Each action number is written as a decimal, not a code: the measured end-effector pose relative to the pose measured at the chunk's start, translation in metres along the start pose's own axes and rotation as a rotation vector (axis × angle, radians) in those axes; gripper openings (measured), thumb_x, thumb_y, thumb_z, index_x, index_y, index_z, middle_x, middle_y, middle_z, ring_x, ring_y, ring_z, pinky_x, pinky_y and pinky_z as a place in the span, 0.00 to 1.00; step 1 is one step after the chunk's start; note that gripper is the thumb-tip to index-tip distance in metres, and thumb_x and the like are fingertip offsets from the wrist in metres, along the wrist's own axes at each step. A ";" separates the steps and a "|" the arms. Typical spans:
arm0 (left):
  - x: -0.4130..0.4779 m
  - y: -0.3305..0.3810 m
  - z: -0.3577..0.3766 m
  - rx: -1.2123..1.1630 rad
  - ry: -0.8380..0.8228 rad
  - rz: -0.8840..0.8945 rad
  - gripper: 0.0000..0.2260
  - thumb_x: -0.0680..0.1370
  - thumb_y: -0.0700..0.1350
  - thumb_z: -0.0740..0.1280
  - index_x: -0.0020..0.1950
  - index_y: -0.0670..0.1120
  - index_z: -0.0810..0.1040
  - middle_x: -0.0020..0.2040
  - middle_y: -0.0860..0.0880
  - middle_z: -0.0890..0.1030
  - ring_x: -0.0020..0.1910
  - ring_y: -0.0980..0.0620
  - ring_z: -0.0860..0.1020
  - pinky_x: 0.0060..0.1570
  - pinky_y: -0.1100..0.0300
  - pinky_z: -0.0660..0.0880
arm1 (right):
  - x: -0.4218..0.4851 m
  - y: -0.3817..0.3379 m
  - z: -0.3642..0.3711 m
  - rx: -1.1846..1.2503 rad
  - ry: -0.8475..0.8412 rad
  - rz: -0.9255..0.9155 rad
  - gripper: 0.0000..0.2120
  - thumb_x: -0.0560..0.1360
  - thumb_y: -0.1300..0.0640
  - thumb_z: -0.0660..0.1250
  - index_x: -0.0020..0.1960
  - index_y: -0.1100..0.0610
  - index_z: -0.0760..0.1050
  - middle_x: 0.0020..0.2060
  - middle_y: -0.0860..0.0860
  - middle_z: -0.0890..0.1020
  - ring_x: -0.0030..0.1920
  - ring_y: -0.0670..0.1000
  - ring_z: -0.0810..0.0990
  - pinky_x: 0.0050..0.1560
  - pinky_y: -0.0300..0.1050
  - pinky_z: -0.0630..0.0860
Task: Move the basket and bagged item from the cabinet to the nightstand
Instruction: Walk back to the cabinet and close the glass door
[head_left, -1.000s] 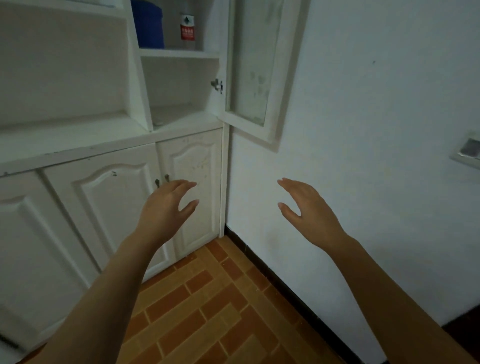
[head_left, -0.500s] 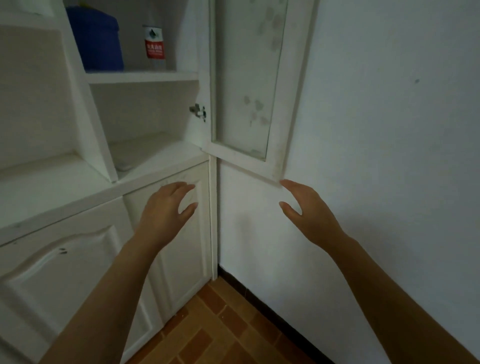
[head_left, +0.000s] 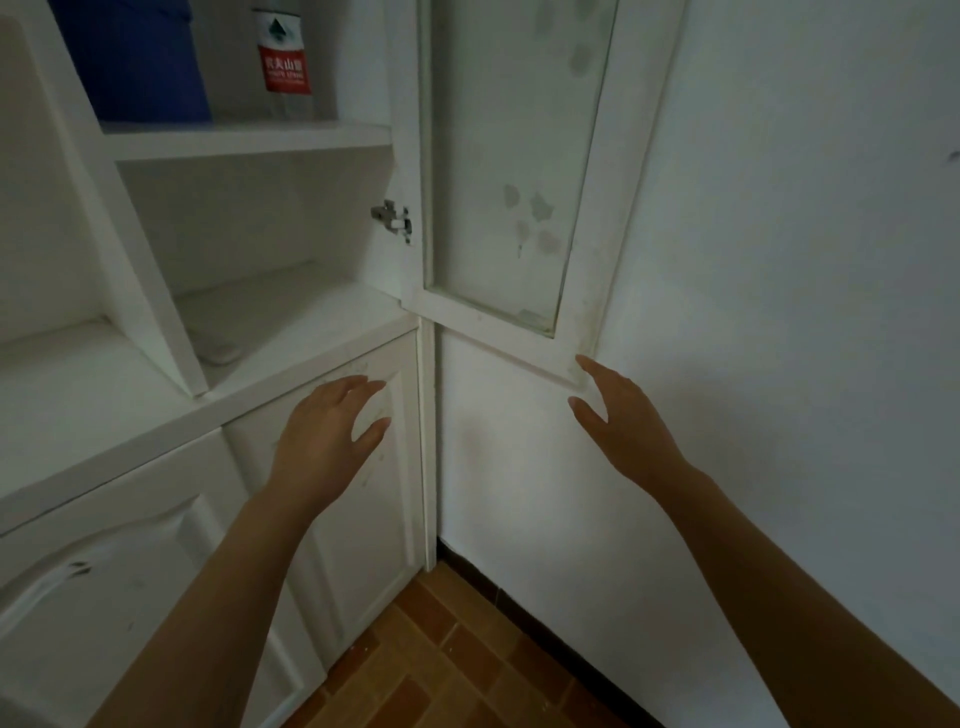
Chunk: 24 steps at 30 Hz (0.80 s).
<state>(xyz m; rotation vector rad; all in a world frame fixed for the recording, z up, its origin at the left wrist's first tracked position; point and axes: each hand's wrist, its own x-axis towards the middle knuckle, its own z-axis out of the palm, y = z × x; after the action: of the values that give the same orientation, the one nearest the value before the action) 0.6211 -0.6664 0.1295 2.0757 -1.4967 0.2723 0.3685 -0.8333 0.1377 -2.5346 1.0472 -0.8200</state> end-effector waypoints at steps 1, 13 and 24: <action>0.003 -0.001 0.002 0.004 -0.003 -0.004 0.18 0.74 0.45 0.67 0.63 0.43 0.73 0.62 0.40 0.75 0.61 0.41 0.72 0.60 0.46 0.67 | 0.004 0.002 0.002 0.003 -0.001 -0.004 0.24 0.78 0.53 0.58 0.73 0.55 0.57 0.71 0.52 0.65 0.70 0.52 0.62 0.68 0.44 0.57; 0.059 0.028 0.035 -0.020 0.008 -0.006 0.19 0.74 0.44 0.67 0.65 0.43 0.71 0.64 0.40 0.73 0.63 0.41 0.71 0.61 0.45 0.67 | 0.074 0.047 -0.013 0.115 0.050 0.097 0.31 0.77 0.55 0.62 0.74 0.58 0.51 0.73 0.56 0.60 0.70 0.55 0.63 0.70 0.53 0.62; 0.078 0.030 0.053 0.016 0.025 -0.075 0.22 0.74 0.45 0.67 0.67 0.45 0.68 0.65 0.41 0.73 0.62 0.42 0.71 0.61 0.44 0.69 | 0.150 0.054 -0.030 0.404 0.049 0.085 0.33 0.75 0.59 0.63 0.74 0.55 0.48 0.70 0.54 0.65 0.68 0.55 0.66 0.68 0.55 0.64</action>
<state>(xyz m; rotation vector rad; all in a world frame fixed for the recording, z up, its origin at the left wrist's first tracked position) 0.6126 -0.7654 0.1325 2.1278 -1.4032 0.2810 0.4067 -0.9796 0.1967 -2.1289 0.8900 -0.9634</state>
